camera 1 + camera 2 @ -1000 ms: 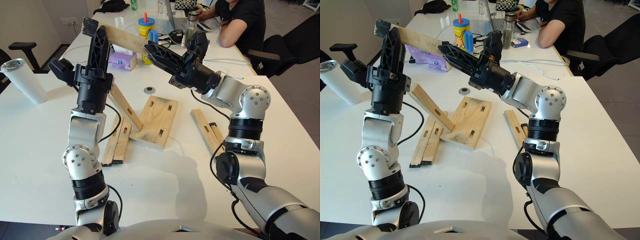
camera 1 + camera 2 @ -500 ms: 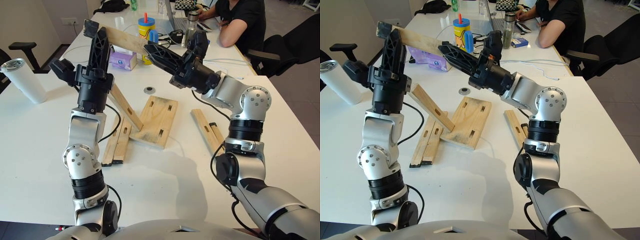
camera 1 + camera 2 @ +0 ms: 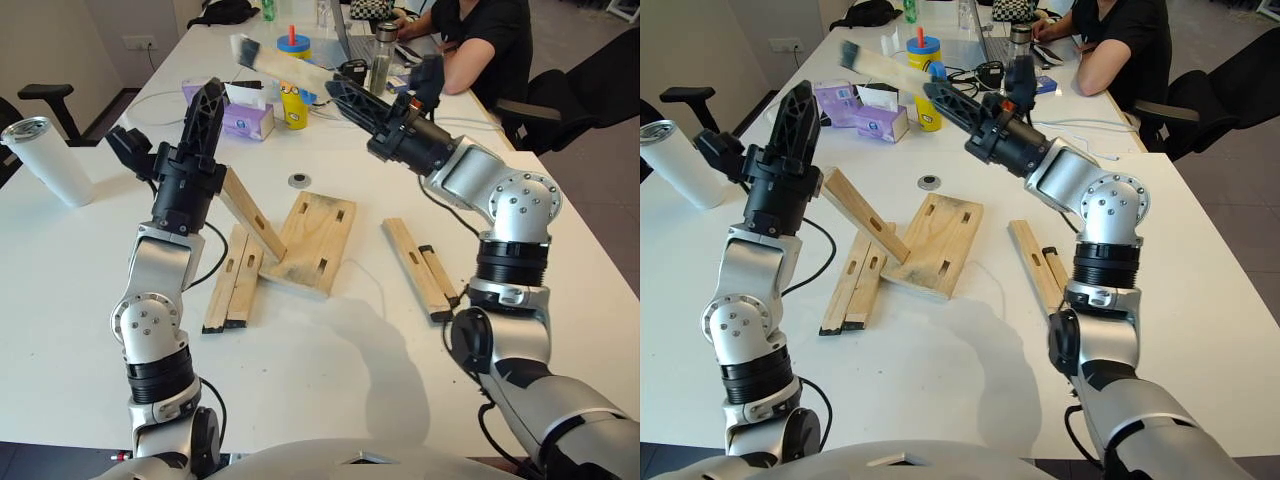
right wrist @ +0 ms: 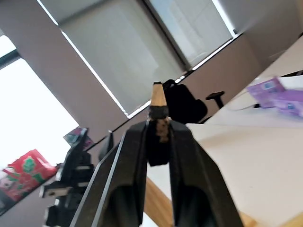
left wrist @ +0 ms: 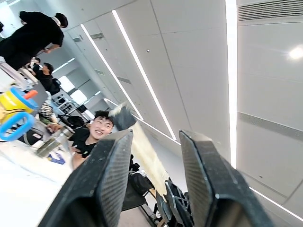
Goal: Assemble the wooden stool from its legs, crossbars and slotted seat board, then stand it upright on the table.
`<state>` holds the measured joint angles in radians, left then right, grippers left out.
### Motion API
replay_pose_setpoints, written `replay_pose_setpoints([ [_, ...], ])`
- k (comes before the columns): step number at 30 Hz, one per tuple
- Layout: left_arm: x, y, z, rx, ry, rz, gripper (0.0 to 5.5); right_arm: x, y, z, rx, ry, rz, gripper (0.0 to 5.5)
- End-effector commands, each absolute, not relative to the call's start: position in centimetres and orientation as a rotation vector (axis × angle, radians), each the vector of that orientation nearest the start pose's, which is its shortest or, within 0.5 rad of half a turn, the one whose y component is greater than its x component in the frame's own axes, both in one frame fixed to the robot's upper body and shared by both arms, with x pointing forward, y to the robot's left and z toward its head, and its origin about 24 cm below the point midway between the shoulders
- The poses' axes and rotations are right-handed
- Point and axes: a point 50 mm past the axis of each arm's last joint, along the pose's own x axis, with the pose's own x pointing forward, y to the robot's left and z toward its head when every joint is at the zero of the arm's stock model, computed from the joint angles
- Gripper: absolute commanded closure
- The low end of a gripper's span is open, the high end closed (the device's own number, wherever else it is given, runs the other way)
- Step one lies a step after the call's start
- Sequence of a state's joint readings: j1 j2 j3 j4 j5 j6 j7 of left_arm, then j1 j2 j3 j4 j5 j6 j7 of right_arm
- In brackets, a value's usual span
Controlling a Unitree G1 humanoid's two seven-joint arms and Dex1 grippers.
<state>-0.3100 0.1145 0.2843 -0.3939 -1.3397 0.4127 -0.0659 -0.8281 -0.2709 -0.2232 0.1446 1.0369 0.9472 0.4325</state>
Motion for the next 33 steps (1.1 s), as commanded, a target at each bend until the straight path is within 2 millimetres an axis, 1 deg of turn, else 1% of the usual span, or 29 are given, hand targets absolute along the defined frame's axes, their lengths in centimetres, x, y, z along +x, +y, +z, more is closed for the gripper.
replay_pose_setpoints([
  [1, 26.8, 18.2, 19.7, -0.979, -0.352, -0.498, 3.68, 32.2, -12.4, 20.2, 0.327, 0.070, 1.090, 5.06],
  [4, 27.2, 18.8, 19.0, -0.931, -0.308, -0.439, 3.68, 30.7, -12.8, 17.6, 0.079, 0.112, 1.200, 5.06],
  [5, 27.3, 19.0, 18.7, -0.926, -0.292, -0.422, 3.68, 30.2, -12.8, 17.0, 0.030, 0.124, 1.232, 5.06],
  [8, 27.9, 18.9, 17.5, -0.904, -0.213, -0.371, 3.68, 28.9, -12.5, 15.7, -0.033, 0.146, 1.298, 5.06],
  [12, 28.7, 18.5, 15.2, -0.887, -0.087, -0.299, 3.68, 28.3, -11.7, 14.5, -0.070, 0.158, 1.313, 5.06],
  [14, 28.9, 18.1, 14.4, -0.878, -0.042, -0.280, 3.68, 28.5, -11.2, 14.3, -0.089, 0.145, 1.296, 5.06],
  [16, 28.9, 17.9, 14.2, -0.873, -0.029, -0.273, 3.68, 28.7, -11.0, 14.1, -0.108, 0.134, 1.278, 5.06],
  [23, 28.8, 18.4, 14.0, -0.863, -0.023, -0.247, 3.68, 29.1, -11.6, 14.5, -0.120, 0.102, 1.241, 5.06],
  [33, 28.9, 18.0, 13.8, -0.853, -0.007, -0.253, 3.68, 29.1, -10.8, 14.8, -0.122, 0.033, 1.221, 5.06],
])
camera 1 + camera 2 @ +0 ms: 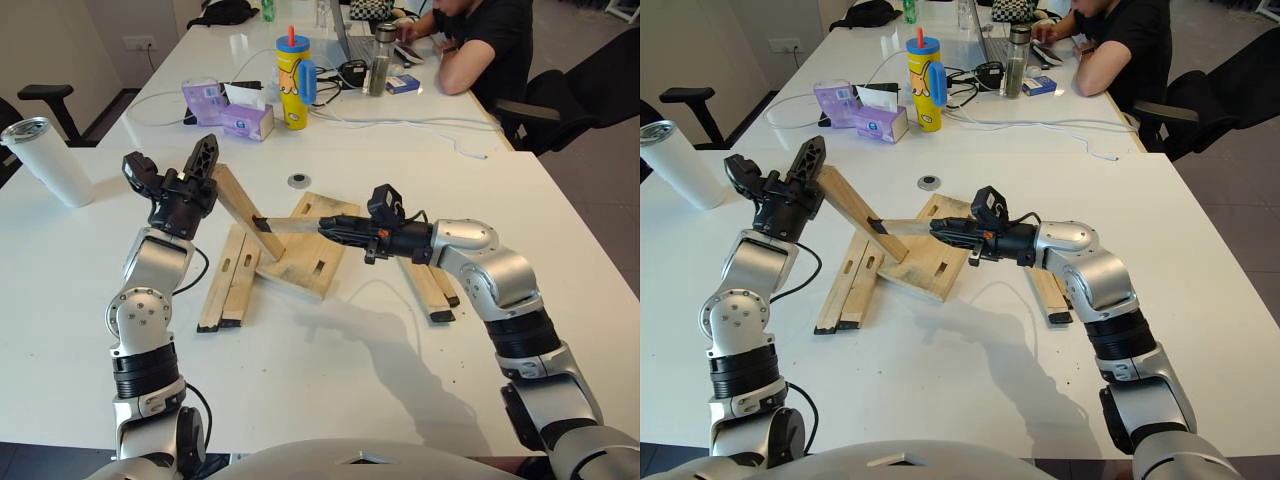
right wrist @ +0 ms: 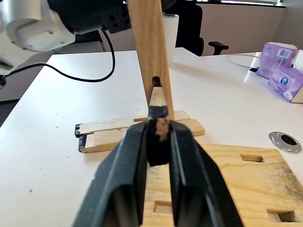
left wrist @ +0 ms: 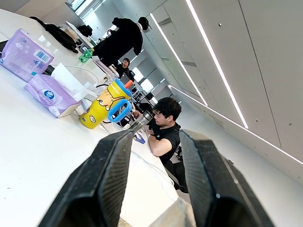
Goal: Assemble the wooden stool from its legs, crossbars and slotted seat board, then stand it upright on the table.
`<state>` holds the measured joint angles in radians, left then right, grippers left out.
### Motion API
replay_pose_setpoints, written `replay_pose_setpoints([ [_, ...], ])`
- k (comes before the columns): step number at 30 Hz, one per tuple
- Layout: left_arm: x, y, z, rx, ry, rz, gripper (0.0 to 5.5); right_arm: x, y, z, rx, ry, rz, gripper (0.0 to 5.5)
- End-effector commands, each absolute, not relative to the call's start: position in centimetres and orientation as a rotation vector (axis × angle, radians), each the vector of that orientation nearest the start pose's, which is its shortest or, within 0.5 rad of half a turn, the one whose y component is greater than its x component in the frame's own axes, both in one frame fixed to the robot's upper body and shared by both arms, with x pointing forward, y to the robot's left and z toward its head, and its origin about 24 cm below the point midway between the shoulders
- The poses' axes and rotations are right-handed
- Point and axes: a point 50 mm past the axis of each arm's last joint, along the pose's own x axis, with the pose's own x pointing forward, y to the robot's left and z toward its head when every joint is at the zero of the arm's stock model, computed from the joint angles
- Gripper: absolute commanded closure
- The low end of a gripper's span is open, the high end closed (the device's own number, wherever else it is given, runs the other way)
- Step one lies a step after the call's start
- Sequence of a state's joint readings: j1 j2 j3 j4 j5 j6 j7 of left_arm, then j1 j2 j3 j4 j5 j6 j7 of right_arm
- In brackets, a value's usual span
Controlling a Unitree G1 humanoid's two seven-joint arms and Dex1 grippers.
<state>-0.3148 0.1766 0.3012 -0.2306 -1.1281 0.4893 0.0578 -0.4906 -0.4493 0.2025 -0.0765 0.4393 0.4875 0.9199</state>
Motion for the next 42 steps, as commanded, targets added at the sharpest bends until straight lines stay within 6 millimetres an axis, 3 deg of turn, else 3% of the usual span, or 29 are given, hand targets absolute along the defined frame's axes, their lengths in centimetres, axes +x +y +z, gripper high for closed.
replay_pose_setpoints([
  [1, 28.9, 17.8, 13.7, -0.853, 0.000, -0.255, 3.68, 29.1, -10.7, 14.8, -0.123, 0.019, 1.222, 5.06],
  [12, 29.0, 18.1, 11.9, -0.864, 0.063, -0.231, 3.68, 28.7, -10.8, 14.7, -0.160, -0.026, 1.222, 5.06],
  [27, 29.2, 18.3, 11.4, -0.867, 0.075, -0.228, 3.68, 28.7, -10.9, 15.6, -0.156, -0.066, 1.213, 5.06],
  [36, 29.1, 17.4, 10.5, -0.860, 0.133, -0.247, 3.68, 28.8, -9.5, 13.3, -0.221, 0.002, 1.239, 5.06],
  [42, 28.8, 16.2, 10.2, -0.843, 0.166, -0.290, 3.68, 28.9, -7.8, 13.6, -0.248, -0.006, 1.272, 5.06],
])
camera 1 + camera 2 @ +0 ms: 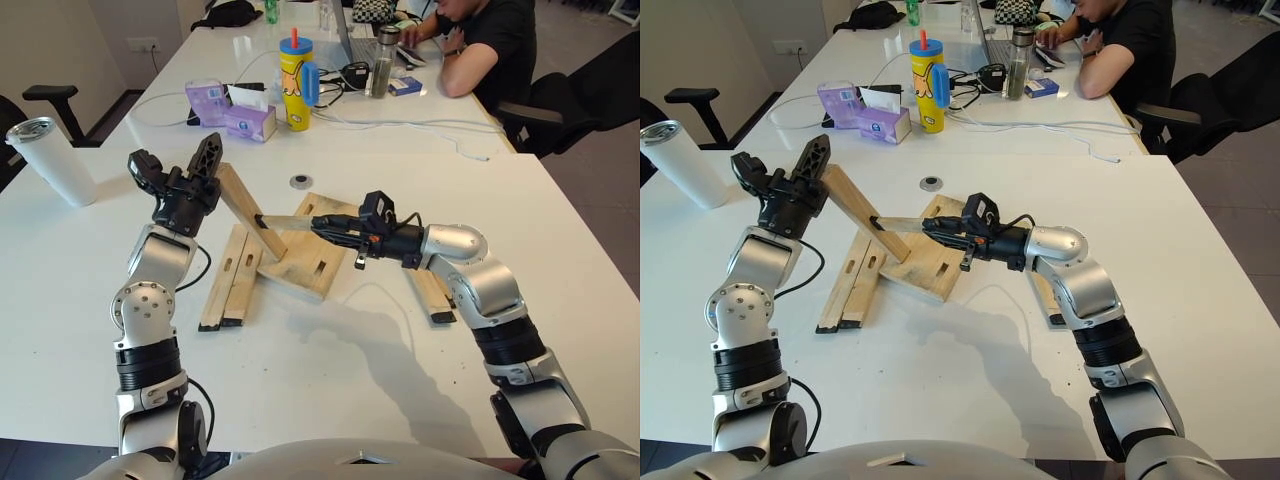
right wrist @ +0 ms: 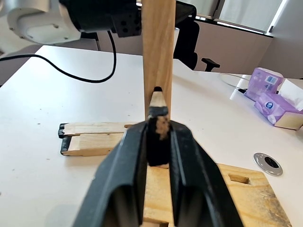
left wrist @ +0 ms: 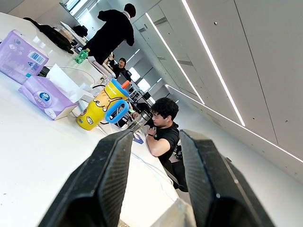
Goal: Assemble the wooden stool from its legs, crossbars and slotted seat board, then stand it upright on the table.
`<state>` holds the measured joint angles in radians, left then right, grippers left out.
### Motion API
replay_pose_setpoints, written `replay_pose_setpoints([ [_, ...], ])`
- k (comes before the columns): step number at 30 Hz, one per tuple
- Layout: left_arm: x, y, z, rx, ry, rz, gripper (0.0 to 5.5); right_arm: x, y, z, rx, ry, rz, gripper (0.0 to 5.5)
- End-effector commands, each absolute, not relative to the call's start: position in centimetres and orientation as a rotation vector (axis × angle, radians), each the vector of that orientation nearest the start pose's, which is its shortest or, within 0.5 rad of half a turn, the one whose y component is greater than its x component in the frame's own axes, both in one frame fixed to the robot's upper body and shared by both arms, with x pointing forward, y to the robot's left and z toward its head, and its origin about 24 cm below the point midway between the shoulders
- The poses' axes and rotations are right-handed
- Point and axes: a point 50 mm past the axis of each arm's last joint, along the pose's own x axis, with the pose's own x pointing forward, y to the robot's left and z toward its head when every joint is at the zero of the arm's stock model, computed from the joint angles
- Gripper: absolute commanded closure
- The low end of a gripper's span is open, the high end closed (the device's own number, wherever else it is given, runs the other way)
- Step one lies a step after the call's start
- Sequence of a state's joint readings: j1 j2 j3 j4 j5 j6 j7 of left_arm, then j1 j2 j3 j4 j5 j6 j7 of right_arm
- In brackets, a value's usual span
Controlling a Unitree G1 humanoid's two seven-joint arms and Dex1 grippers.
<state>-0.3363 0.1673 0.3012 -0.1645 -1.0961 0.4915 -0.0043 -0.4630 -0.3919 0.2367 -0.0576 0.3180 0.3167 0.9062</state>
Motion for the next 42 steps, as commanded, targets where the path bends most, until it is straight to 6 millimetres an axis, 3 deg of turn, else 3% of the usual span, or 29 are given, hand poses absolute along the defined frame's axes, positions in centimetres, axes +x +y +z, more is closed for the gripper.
replay_pose_setpoints([
  [1, 28.7, 15.9, 10.1, -0.835, 0.174, -0.302, 3.68, 28.9, -7.5, 13.6, -0.260, -0.007, 1.279, 5.06],
  [8, 28.3, 14.5, 9.8, -0.811, 0.202, -0.356, 3.68, 28.4, -5.5, 14.6, -0.286, -0.012, 1.307, 5.06],
  [18, 28.4, 14.3, 8.4, -0.793, 0.259, -0.339, 3.68, 29.4, -5.2, 13.1, -0.425, 0.067, 1.246, 5.06],
  [30, 28.3, 14.6, 6.8, -0.763, 0.301, -0.308, 3.68, 29.8, -4.5, 15.5, -0.360, -0.049, 1.232, 5.06],
  [38, 28.4, 14.7, 7.0, -0.768, 0.290, -0.308, 3.68, 29.9, -4.5, 15.5, -0.367, -0.049, 1.233, 5.06],
  [42, 28.5, 14.7, 7.1, -0.771, 0.283, -0.306, 3.66, 29.9, -4.7, 15.4, -0.369, -0.043, 1.228, 4.24],
])
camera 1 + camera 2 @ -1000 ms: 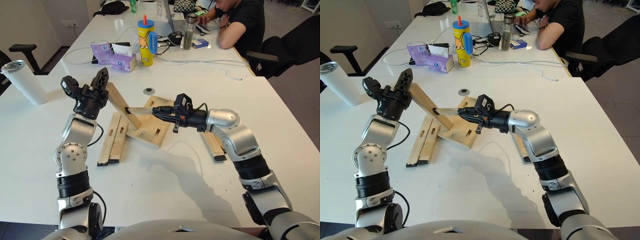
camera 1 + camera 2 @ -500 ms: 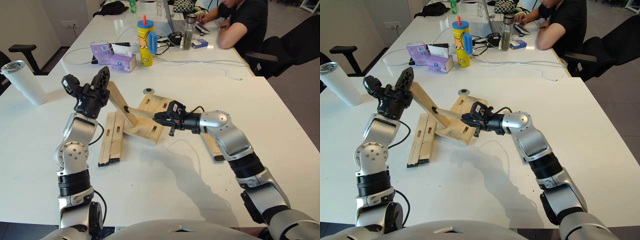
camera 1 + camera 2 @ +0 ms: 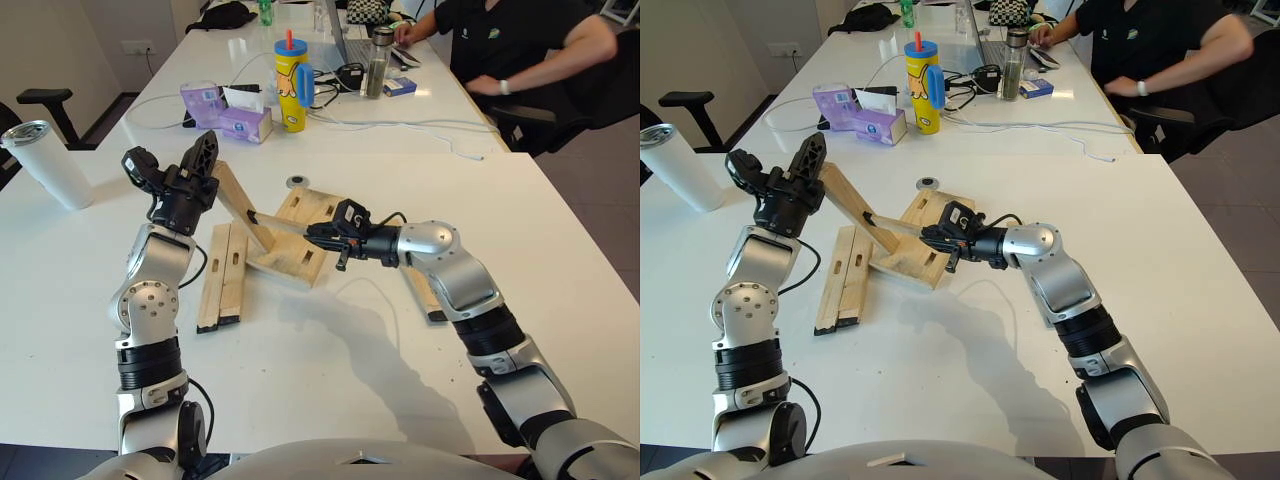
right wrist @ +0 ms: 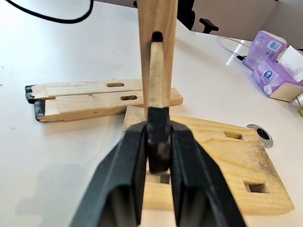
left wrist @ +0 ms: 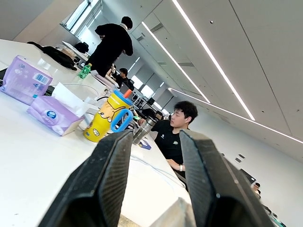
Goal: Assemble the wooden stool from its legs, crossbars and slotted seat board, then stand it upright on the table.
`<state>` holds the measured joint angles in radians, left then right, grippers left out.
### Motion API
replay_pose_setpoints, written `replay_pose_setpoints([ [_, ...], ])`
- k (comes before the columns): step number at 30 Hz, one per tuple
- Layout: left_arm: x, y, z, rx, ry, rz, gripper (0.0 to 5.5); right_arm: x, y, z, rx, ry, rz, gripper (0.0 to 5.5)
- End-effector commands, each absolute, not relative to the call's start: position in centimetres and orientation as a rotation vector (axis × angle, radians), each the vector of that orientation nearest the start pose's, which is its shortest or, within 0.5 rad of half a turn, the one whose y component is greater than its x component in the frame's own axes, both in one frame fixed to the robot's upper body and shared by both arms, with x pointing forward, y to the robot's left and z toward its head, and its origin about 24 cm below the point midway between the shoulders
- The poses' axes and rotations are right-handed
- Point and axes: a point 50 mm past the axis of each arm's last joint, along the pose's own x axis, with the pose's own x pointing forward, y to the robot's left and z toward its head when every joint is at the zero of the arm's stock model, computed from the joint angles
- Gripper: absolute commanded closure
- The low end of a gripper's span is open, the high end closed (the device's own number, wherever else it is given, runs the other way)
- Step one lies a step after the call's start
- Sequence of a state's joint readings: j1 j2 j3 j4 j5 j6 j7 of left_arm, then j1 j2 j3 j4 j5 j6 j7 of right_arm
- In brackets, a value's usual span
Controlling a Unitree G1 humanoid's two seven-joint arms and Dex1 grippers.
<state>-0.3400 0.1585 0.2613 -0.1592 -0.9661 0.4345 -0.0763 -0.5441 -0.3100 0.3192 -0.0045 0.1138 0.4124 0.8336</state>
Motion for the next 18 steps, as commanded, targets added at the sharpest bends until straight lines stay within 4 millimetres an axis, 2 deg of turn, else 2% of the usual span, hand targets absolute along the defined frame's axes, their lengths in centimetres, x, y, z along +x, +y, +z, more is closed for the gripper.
replay_pose_setpoints([
  [1, 28.46, 14.72, 7.13, -0.772, 0.280, -0.304, 3.66, 29.95, -4.69, 15.42, -0.369, -0.044, 1.225, 4.23],
  [18, 28.62, 15.22, 7.46, -0.777, 0.257, -0.285, 3.66, 30.28, -5.17, 15.31, -0.371, -0.032, 1.206, 4.23],
])
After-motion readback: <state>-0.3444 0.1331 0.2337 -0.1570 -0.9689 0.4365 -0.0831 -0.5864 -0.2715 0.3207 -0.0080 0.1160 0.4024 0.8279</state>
